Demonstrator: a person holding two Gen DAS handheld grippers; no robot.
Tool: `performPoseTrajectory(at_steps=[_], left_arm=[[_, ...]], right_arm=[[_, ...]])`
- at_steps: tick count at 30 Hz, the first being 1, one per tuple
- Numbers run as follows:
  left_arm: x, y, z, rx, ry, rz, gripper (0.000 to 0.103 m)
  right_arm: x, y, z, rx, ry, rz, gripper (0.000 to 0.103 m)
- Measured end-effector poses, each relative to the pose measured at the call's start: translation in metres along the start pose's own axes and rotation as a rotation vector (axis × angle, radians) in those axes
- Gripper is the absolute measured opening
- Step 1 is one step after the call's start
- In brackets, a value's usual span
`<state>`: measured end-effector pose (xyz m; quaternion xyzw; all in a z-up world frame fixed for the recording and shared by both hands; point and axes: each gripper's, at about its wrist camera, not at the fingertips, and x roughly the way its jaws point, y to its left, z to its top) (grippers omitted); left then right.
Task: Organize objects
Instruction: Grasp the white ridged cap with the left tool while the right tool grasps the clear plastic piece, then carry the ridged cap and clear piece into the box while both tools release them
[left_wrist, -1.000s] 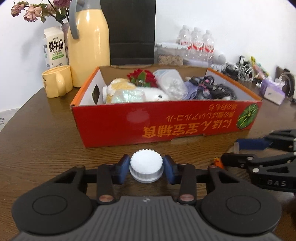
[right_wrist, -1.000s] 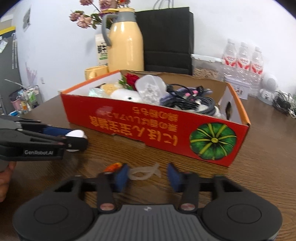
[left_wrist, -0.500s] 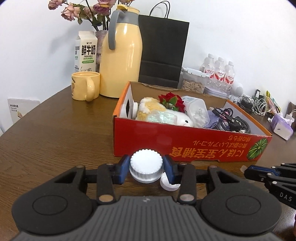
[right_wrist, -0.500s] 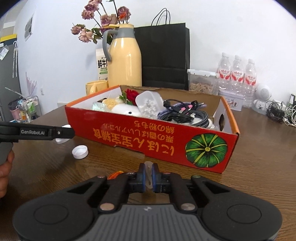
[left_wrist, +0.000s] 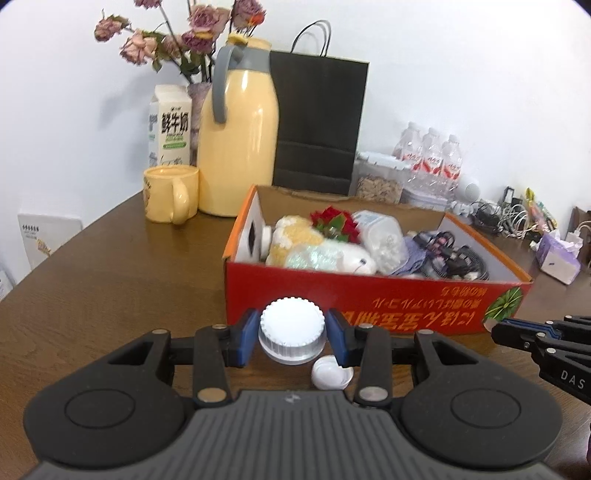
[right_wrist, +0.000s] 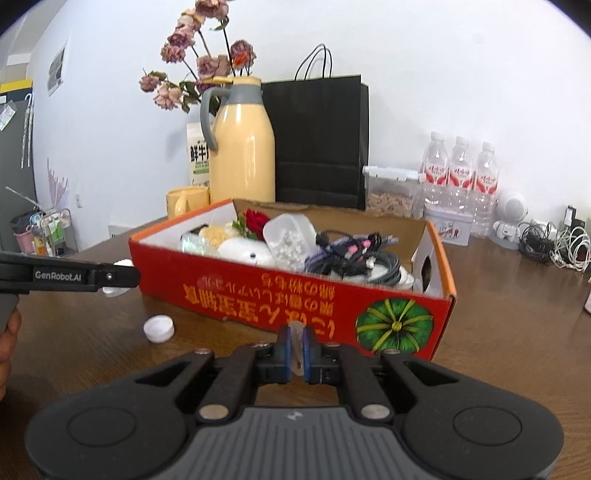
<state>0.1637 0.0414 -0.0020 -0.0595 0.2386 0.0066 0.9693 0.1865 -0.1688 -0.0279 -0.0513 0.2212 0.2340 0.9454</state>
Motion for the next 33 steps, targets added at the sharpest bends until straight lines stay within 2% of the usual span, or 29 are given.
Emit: performPoseTrajectory(at_steps=[7,15,25,28,33], left_arm=[[-0.004,-0.016,0.024,0.031,-0.051,-0.017,0.041],[0.008,-0.034,0.058,0.051,-0.108,-0.036,0.041],[0.056,-0.048,0.088,0.024,-0.105,0.006,0.041],[0.078,-0.048,0.089,0.003,-0.096,0.039,0.041],[0.096,-0.044,0.08,0.023,-0.049,0.052,0.041]], right_arm=[[-0.007,0.002,0.027,-0.017,-0.072,-0.003,0.006],[0.01,0.007,0.059,-0.019,-0.116,-0.003,0.006],[0.061,0.006,0.087,0.017,-0.117,-0.019,0.006],[0.079,0.003,0.084,0.041,-0.109,-0.034,0.005],[0.096,0.0,0.072,0.029,-0.052,-0.035,0.005]])
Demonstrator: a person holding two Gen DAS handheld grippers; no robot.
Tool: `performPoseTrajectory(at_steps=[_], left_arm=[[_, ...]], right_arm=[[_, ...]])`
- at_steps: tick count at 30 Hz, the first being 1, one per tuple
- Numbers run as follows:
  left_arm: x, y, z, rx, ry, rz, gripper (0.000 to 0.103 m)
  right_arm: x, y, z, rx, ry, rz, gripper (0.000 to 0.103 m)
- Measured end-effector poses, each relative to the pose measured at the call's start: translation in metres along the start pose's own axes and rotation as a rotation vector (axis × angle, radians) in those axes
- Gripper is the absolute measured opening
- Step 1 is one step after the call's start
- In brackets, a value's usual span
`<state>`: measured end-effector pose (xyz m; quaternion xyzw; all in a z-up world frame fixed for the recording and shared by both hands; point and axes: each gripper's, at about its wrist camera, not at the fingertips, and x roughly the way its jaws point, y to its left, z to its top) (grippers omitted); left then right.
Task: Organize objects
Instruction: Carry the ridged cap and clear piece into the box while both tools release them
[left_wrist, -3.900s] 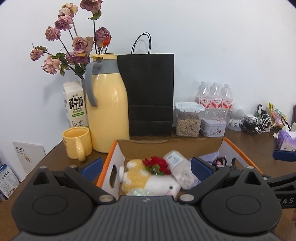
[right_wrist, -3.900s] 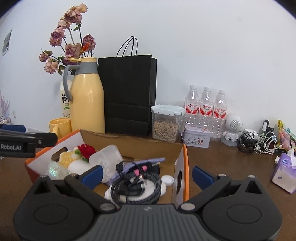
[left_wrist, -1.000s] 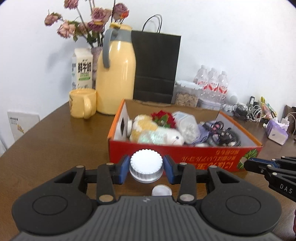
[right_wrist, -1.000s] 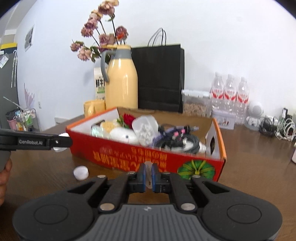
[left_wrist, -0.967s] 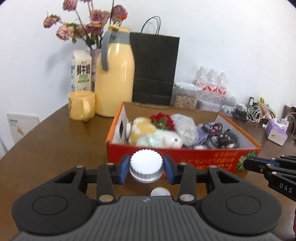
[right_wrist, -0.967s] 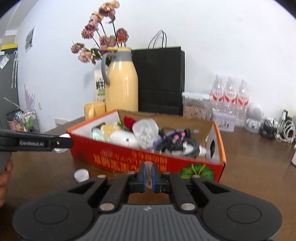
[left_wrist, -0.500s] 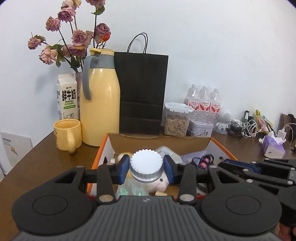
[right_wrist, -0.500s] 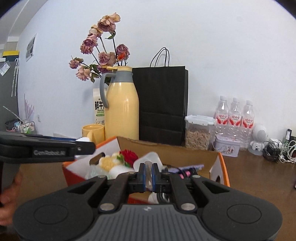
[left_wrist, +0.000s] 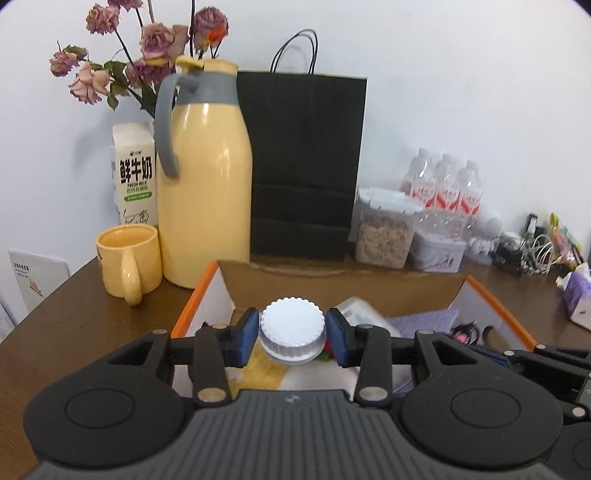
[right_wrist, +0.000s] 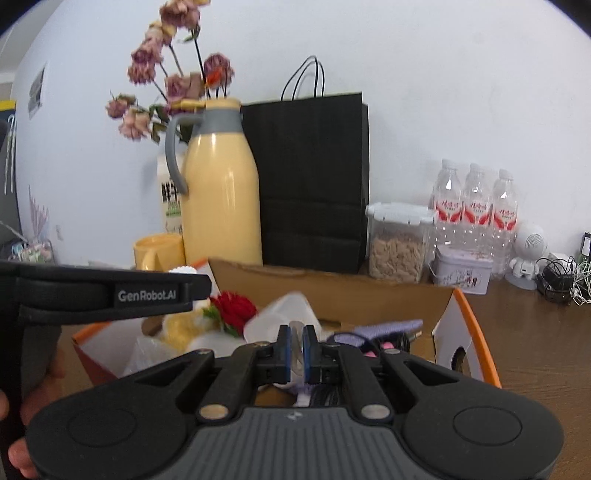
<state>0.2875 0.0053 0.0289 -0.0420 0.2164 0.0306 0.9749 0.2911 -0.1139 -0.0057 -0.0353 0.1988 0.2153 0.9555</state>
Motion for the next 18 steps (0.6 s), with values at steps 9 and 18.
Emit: performPoseTrajectory(at_steps=[9,18], left_arm=[[-0.008,0.001,-0.007,0.016,-0.026,0.004,0.064],[-0.026,0.008,-0.003,-0.006,-0.105,0.045,0.103]], right_arm=[[-0.005,-0.001,-0.005,0.009,0.005,-0.016,0.008],[-0.016,-0.005,-0.006,0.03,-0.041,-0.065,0.099]])
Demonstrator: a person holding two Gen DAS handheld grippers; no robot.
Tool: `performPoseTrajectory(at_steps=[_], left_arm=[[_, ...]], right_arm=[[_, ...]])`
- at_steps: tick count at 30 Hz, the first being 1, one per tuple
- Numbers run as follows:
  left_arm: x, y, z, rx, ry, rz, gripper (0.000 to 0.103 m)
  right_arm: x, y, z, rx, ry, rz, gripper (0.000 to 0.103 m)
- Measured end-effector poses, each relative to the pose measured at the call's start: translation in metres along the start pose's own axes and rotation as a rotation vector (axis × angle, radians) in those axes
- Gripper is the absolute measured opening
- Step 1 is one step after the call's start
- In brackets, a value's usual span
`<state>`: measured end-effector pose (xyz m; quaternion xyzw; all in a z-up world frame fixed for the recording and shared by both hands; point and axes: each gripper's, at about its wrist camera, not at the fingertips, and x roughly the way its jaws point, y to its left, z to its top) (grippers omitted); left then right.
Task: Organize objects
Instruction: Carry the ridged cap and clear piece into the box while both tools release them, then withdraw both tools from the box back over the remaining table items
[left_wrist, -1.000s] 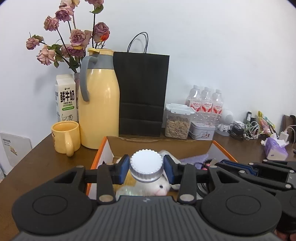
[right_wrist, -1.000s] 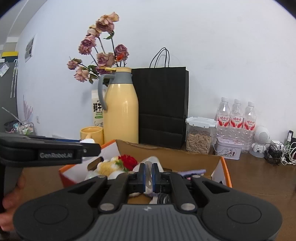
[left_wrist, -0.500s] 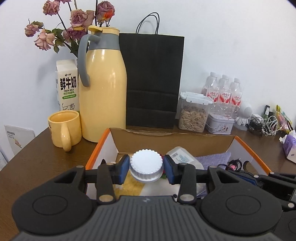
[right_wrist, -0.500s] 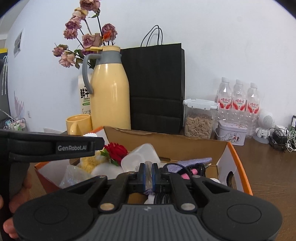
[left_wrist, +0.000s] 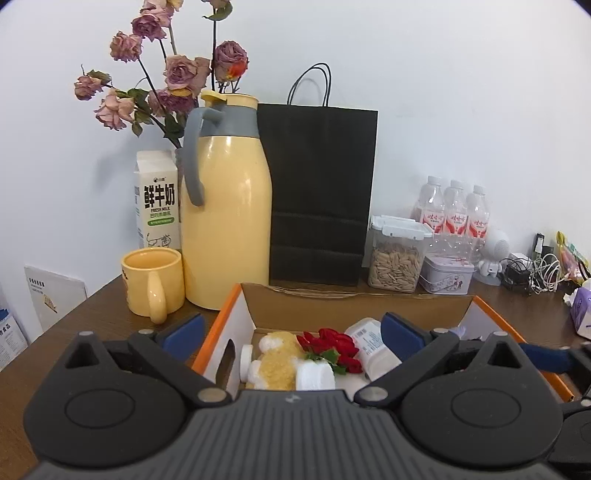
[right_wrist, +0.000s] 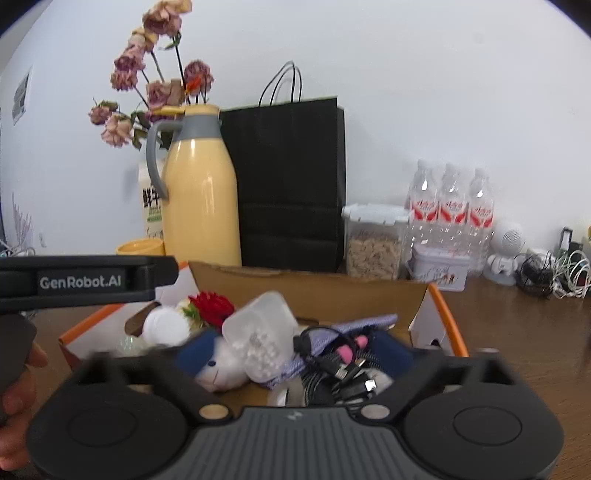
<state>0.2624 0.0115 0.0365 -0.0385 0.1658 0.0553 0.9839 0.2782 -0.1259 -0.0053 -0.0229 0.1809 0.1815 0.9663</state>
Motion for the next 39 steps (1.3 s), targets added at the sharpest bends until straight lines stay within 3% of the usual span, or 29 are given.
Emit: performPoseTrajectory(at_steps=[3,24,39], left_arm=[[-0.001,0.0,0.0,0.001,0.001,0.007,0.103],[-0.024,0.001,-0.008,0.033,-0.018,0.01,0.103],[-0.076,0.011,-0.026,0.075,0.03,-0.026,0.103]], right_arm=[[-0.003,0.0,0.002,0.003,-0.016,-0.013,0.103],[-0.025,0.002,-0.002,-0.038,-0.018,-0.019,0.103],[-0.073,0.008,-0.029,-0.107,0.067,0.027,0.103]])
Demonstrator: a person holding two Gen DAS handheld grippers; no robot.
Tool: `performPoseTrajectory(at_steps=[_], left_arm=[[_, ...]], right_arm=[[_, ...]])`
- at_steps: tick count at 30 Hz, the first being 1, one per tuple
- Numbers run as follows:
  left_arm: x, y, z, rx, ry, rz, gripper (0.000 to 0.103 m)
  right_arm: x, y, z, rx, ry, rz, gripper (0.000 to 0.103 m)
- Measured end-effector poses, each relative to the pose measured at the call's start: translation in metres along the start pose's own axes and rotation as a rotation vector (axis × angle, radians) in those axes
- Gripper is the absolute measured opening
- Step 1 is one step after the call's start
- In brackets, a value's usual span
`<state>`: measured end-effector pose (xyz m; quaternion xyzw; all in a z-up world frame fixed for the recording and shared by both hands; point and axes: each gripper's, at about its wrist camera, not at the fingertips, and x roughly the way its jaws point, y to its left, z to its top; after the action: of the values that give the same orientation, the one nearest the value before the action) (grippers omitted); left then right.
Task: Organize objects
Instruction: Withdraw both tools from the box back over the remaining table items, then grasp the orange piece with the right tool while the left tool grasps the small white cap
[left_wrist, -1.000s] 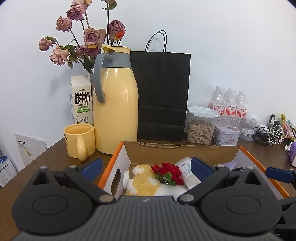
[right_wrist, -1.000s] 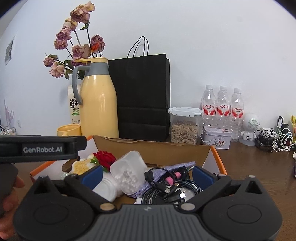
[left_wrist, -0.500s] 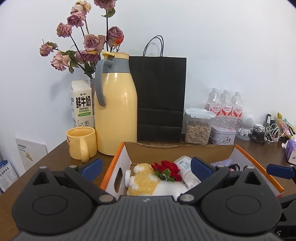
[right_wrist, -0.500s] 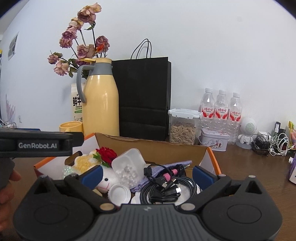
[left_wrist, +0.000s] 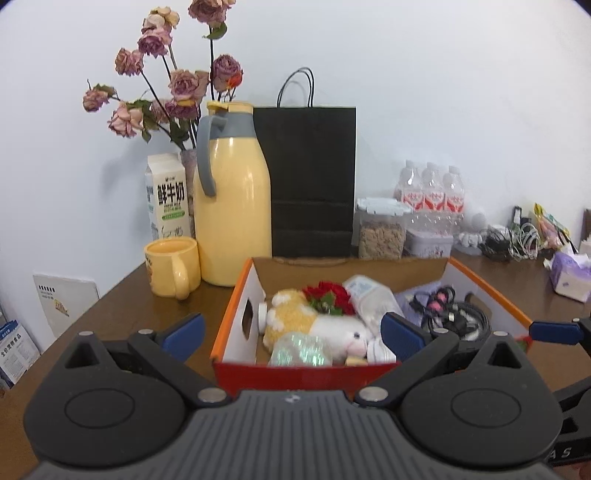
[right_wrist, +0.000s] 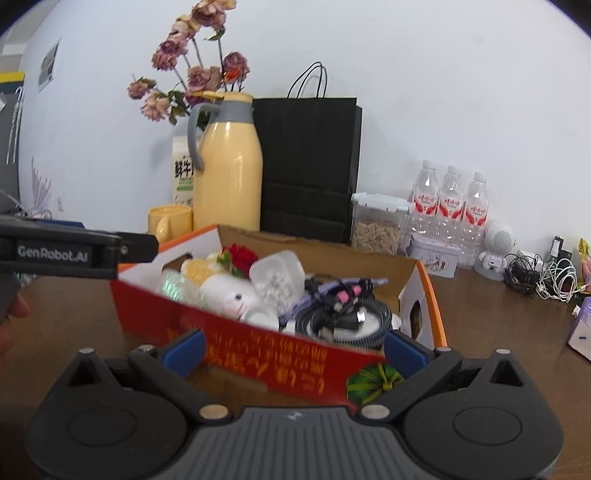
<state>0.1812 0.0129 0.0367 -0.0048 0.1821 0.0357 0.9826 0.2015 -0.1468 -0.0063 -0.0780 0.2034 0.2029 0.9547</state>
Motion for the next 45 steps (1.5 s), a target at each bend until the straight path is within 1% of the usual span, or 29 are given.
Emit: performPoseTrajectory(at_steps=[3,7,13,19,22,24,26,27,28,30,32,33,34,40,42,45], left_arm=[[-0.006,0.004,-0.009,0.016,0.041,-0.007,0.103],[-0.011,0.013,-0.023,0.036,0.078,0.009,0.103],[-0.014,0.03,-0.041,0.027,0.143,0.032,0.103],[-0.017,0.042,-0.062,0.027,0.186,0.046,0.103],[-0.015,0.046,-0.07,0.018,0.215,0.05,0.103],[-0.015,0.048,-0.07,0.008,0.212,0.048,0.103],[-0.015,0.049,-0.07,0.001,0.204,0.04,0.103],[-0.015,0.048,-0.071,0.0,0.204,0.037,0.103],[-0.015,0.048,-0.072,0.001,0.206,0.035,0.103],[-0.013,0.047,-0.072,0.005,0.209,0.037,0.103],[-0.013,0.047,-0.073,0.003,0.207,0.035,0.103],[-0.013,0.047,-0.073,0.003,0.207,0.035,0.103],[-0.013,0.047,-0.073,0.002,0.207,0.034,0.103],[-0.012,0.044,-0.073,0.009,0.21,0.042,0.103],[-0.012,0.043,-0.072,0.009,0.21,0.045,0.103],[-0.01,0.041,-0.069,0.006,0.213,0.043,0.103]], right_arm=[[-0.007,0.002,-0.008,-0.013,0.032,0.011,0.103],[-0.01,0.005,-0.02,-0.02,0.083,0.023,0.103],[-0.01,0.013,-0.039,-0.028,0.152,0.047,0.103],[-0.007,0.026,-0.046,-0.043,0.191,0.089,0.103],[-0.001,0.032,-0.047,-0.048,0.209,0.081,0.103],[0.003,0.033,-0.046,-0.032,0.217,0.083,0.099],[0.008,0.033,-0.044,-0.009,0.221,0.095,0.084],[0.01,0.034,-0.043,-0.001,0.223,0.099,0.079],[0.012,0.035,-0.043,0.007,0.228,0.103,0.071],[0.016,0.036,-0.042,0.025,0.226,0.116,0.058],[0.017,0.038,-0.04,0.031,0.218,0.116,0.028],[0.017,0.039,-0.04,0.032,0.215,0.117,0.022],[0.016,0.039,-0.04,0.03,0.212,0.117,0.013],[0.015,0.041,-0.04,0.012,0.201,0.105,0.011],[0.014,0.039,-0.04,0.02,0.196,0.113,0.011],[0.01,0.036,-0.04,0.027,0.166,0.109,0.011]])
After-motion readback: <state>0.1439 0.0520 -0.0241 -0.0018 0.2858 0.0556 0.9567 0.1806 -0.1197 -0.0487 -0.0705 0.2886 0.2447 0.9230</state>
